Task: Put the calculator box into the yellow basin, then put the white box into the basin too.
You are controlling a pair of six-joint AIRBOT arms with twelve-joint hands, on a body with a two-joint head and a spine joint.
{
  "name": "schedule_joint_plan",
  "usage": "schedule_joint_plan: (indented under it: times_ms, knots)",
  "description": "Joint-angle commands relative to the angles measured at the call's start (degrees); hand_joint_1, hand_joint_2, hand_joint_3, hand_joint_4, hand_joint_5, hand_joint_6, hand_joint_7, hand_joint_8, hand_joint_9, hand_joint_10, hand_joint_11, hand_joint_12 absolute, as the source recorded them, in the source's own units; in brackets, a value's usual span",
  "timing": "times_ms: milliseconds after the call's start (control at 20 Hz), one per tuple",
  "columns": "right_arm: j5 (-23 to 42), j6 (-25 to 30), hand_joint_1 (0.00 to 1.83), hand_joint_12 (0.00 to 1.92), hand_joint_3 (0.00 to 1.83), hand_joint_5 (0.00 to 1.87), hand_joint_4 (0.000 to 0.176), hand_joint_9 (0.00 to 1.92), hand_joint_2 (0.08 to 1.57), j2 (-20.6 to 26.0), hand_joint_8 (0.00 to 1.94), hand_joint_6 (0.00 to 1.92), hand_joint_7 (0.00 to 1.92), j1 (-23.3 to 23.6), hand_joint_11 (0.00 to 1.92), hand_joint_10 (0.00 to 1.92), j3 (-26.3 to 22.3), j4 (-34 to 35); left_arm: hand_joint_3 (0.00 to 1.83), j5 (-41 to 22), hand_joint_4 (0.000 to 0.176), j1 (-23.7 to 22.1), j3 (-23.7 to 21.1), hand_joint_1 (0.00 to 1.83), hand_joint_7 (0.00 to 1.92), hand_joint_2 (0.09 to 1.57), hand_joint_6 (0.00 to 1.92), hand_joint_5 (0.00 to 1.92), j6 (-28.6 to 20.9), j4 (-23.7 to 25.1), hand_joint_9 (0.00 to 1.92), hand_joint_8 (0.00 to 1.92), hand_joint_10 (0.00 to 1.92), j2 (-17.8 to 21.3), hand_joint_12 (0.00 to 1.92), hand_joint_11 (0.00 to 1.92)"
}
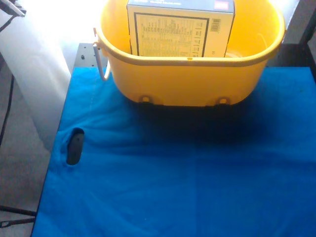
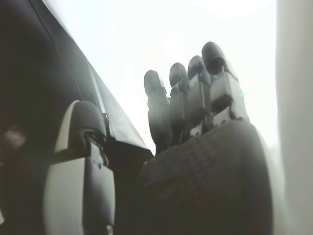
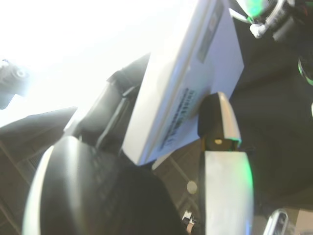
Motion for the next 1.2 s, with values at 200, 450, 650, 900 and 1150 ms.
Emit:
schedule_joint_plan:
  times_ms: [200, 450, 650, 900, 1150]
  knots:
    - [2.0, 0.0, 1.38, 1.2, 0.0, 0.93, 0.0, 0.95, 1.1, -4.0, 0.93, 1.01, 1.03, 3.4, 0.82, 1.13, 3.4, -2.0, 0.0, -6.9, 0.0, -0.9, 0.9, 0.72, 0.3, 1.23, 0.01, 0.52, 0.1, 0.2, 0.16, 0.01, 0.01, -1.2, 0.52, 0.0]
    - [8.6, -0.1, 1.38, 1.2, 0.0, 0.94, 0.0, 0.95, 1.09, -9.5, 0.91, 0.98, 1.05, 5.8, 0.82, 1.13, 7.4, -2.0, 0.0, -6.6, 0.0, -1.0, 1.1, 0.72, 0.31, 1.21, 0.0, 0.5, 0.1, 0.4, 0.19, 0.0, 0.01, -1.9, 0.55, 0.0]
    - [13.0, -1.2, 1.38, 1.77, 0.0, 0.65, 0.0, 0.86, 1.18, -12.1, 1.22, 0.97, 0.88, 6.9, 0.72, 1.46, 9.1, -2.0, 0.0, -6.4, 0.0, -1.0, 1.3, 0.73, 0.34, 1.24, 0.01, 0.51, 0.1, 0.6, 0.21, 0.01, 0.02, -2.5, 0.7, 0.0]
    - [16.8, -1.2, 1.22, 1.59, 0.0, 0.62, 0.0, 0.47, 1.09, -13.7, 0.68, 0.57, 0.77, 6.7, 0.11, 0.88, 10.1, -2.0, 0.0, -6.7, 0.0, -1.1, 1.2, 0.69, 0.34, 1.26, 0.02, 0.55, 0.1, 0.6, 0.24, 0.0, 0.02, -2.6, 0.93, 0.0]
    - [17.2, -1.2, 0.85, 0.79, 0.0, 0.04, 0.018, 0.0, 0.83, -13.7, 0.0, 0.0, 0.0, 6.7, 0.0, 0.01, 10.2, -2.0, 0.0, -7.0, 0.0, -1.1, 0.9, 0.71, 0.34, 1.27, 0.01, 0.54, 0.1, 0.6, 0.24, 0.0, 0.02, -2.3, 0.92, 0.0]
